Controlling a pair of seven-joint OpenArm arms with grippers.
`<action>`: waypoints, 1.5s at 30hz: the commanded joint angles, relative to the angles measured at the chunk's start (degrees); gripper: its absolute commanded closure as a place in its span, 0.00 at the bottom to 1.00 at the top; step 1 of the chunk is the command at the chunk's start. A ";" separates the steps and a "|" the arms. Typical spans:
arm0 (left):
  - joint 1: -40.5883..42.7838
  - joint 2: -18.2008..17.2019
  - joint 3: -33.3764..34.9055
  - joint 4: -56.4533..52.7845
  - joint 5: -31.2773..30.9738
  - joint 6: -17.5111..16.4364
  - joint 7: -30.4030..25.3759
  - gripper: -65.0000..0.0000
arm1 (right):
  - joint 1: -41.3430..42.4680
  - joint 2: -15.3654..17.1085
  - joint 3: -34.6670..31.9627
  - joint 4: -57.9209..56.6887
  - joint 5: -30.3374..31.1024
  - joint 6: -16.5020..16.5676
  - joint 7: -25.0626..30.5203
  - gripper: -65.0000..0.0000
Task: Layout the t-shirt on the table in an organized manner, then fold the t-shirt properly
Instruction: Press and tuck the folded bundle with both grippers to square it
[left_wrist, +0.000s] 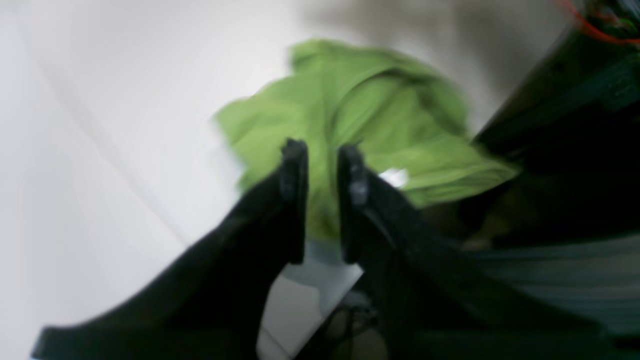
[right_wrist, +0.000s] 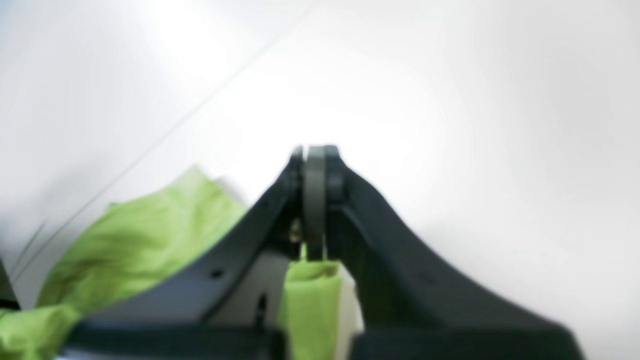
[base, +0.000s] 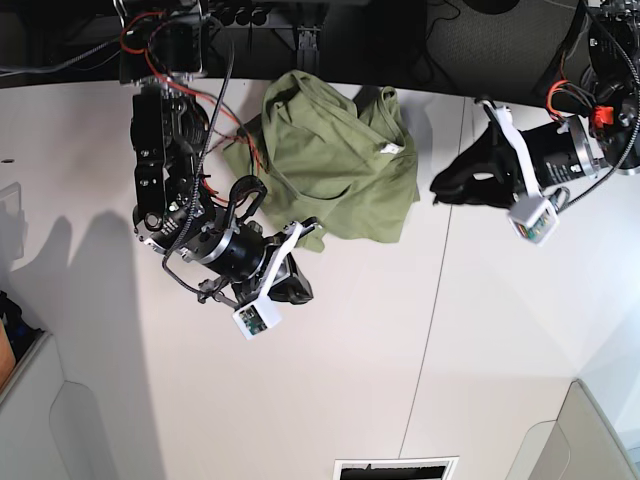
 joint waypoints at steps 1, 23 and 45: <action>0.50 -0.50 1.86 2.69 -1.20 -0.49 -0.96 0.86 | 2.19 -0.42 0.04 -1.33 0.72 -0.04 1.38 1.00; -3.02 8.50 18.82 -24.59 21.75 -0.49 -9.68 0.86 | 3.65 1.31 -0.87 -12.09 8.92 3.21 -3.85 1.00; -26.51 6.54 19.08 -40.81 25.57 -0.49 -12.35 0.86 | -7.43 8.70 -4.96 -8.72 26.62 4.59 -9.79 1.00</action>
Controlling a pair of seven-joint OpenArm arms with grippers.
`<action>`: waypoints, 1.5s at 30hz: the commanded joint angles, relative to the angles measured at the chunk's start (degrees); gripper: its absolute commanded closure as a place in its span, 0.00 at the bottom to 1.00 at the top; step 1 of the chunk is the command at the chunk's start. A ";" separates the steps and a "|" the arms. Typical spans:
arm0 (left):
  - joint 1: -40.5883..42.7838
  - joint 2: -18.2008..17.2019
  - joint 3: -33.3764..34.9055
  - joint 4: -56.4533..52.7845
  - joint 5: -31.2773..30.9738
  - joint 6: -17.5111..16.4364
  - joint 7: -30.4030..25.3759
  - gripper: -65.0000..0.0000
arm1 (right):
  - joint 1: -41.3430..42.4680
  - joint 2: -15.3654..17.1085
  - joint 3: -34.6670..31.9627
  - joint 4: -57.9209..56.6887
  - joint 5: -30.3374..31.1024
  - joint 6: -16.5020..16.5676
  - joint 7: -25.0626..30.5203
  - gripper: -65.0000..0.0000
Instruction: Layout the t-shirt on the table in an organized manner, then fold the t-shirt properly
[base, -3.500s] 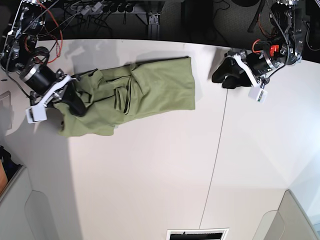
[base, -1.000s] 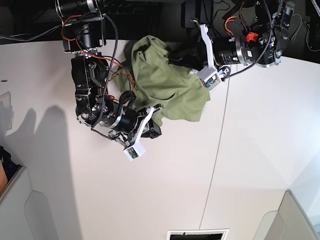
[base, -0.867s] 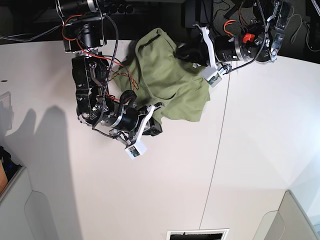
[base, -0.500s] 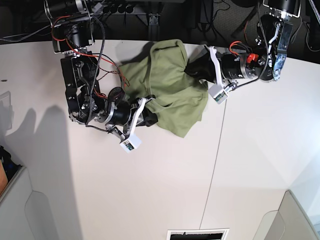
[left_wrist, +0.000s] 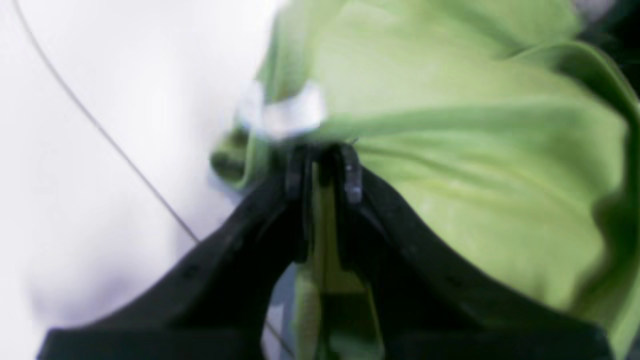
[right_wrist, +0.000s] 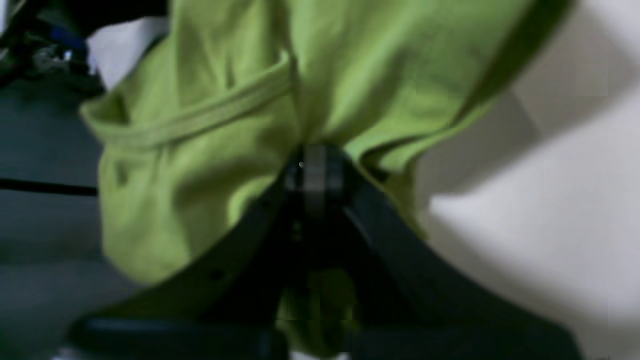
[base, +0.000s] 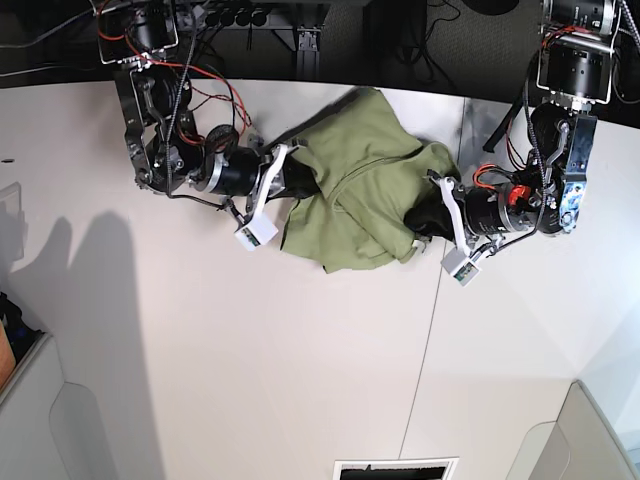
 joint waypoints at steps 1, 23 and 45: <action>-2.40 -0.02 -0.04 -0.31 -0.87 -0.19 -1.01 0.86 | 0.00 0.13 0.04 1.51 0.22 0.98 -0.35 1.00; -6.58 -10.23 6.49 12.85 -16.35 -0.19 8.07 0.86 | -4.44 -4.76 6.27 14.73 -2.84 0.87 -2.29 1.00; 45.55 -19.78 -16.33 34.82 -10.71 -0.19 8.17 0.86 | -32.39 16.11 8.79 30.88 -1.99 0.87 -2.73 1.00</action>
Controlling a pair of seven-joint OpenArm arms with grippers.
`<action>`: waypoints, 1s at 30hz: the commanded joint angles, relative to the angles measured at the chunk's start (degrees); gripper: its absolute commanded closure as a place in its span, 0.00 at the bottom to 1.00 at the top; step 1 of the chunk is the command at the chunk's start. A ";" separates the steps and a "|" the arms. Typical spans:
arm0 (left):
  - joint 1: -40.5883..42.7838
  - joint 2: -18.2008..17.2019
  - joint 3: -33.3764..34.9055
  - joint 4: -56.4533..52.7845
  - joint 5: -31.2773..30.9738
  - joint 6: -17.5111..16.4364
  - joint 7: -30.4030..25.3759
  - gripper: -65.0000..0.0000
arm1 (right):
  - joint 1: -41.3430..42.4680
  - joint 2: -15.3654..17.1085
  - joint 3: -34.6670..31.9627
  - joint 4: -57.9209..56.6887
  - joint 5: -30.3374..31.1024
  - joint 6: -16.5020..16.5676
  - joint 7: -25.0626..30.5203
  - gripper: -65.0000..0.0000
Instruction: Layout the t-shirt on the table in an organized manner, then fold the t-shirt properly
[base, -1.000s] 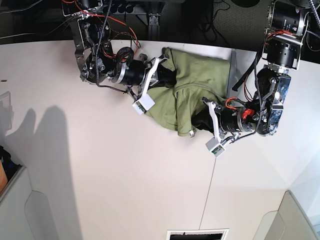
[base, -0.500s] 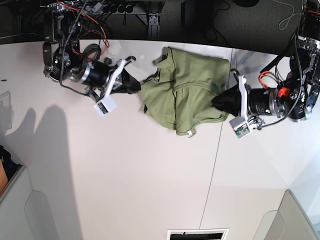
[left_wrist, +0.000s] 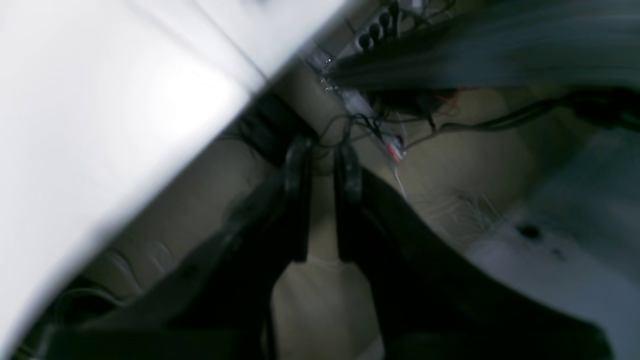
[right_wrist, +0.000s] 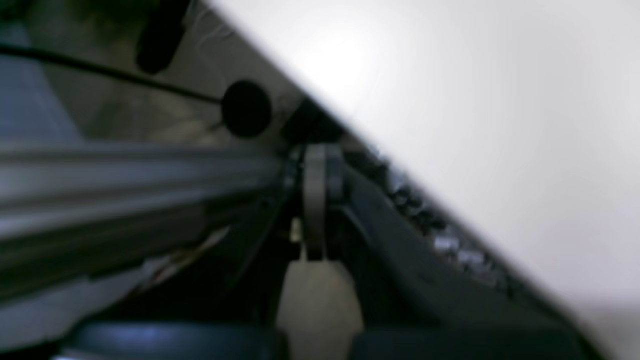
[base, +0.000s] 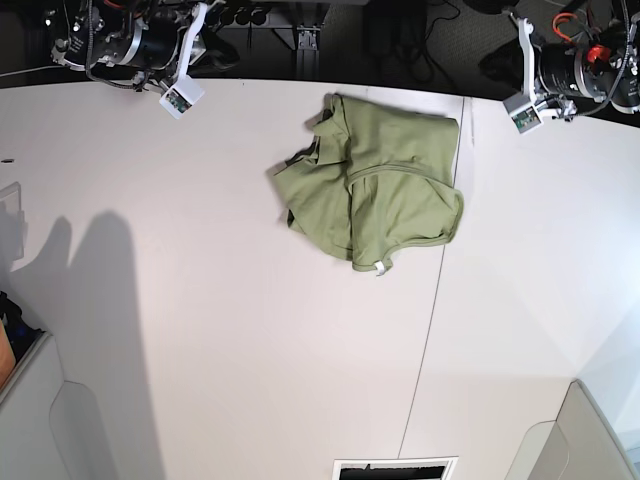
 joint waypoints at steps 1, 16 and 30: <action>2.73 -0.09 -0.42 0.48 1.14 -0.30 -1.60 0.86 | -1.29 0.98 0.17 1.01 1.14 0.26 0.87 1.00; -0.09 12.59 12.22 -35.87 24.83 -0.30 -14.36 0.86 | -10.60 1.51 -0.04 -15.74 -9.01 -0.24 8.22 1.00; -26.58 22.40 32.48 -74.99 26.34 9.07 -21.86 0.86 | 4.79 -3.87 -0.09 -46.99 -12.37 -3.17 7.93 1.00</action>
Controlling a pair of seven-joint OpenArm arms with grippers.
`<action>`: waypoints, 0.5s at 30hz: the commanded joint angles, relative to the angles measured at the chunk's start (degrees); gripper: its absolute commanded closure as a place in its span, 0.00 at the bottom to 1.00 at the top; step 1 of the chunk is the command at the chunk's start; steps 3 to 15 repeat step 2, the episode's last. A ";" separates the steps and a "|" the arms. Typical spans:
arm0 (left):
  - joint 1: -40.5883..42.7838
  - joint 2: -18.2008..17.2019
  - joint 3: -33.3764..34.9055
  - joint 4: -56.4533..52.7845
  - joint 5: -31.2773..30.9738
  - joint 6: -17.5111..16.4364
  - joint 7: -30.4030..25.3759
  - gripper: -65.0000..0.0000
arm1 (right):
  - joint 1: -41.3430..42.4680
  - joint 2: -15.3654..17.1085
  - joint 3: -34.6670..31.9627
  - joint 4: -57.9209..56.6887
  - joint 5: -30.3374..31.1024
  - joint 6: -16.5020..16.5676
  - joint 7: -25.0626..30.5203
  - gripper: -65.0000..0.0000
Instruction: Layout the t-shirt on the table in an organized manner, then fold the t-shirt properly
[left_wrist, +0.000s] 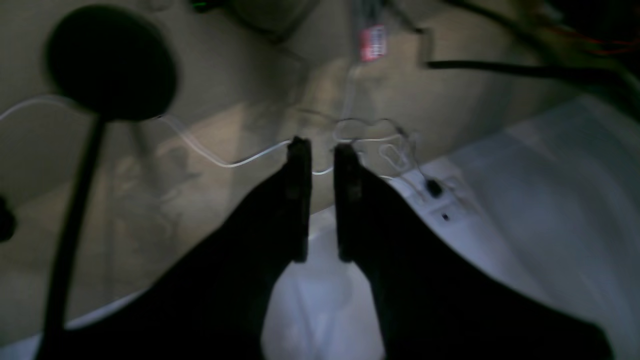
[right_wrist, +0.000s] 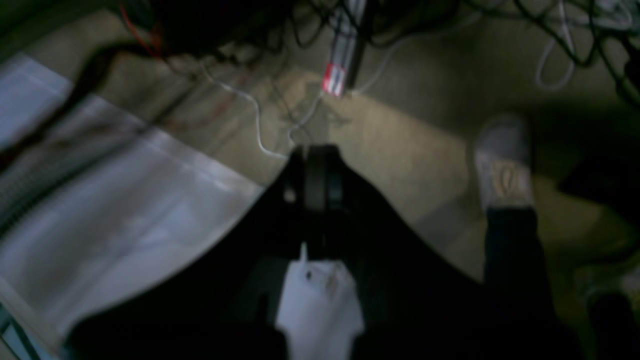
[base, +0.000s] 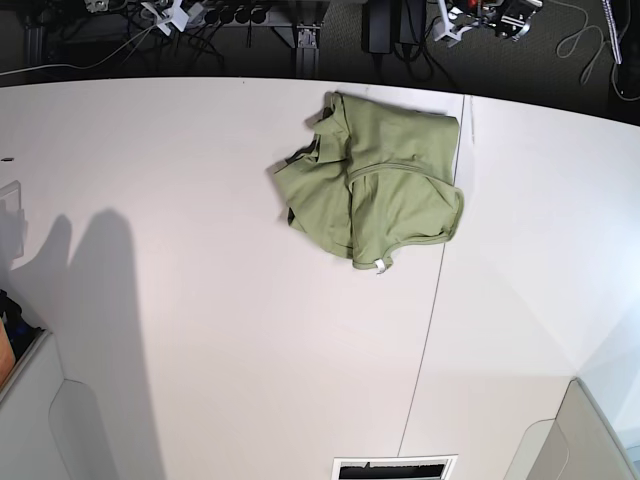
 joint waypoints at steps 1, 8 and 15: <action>0.33 -0.39 -0.04 -0.17 -0.04 -0.44 -0.52 0.86 | 0.31 0.26 0.17 0.24 0.35 0.50 0.11 1.00; 0.35 0.02 -0.04 -0.17 -0.07 -0.46 -1.49 0.86 | 0.55 0.00 0.17 0.26 0.50 0.50 0.15 1.00; 0.35 0.02 -0.04 -0.17 -0.07 -0.46 -1.49 0.86 | 0.55 0.00 0.17 0.26 0.50 0.50 0.15 1.00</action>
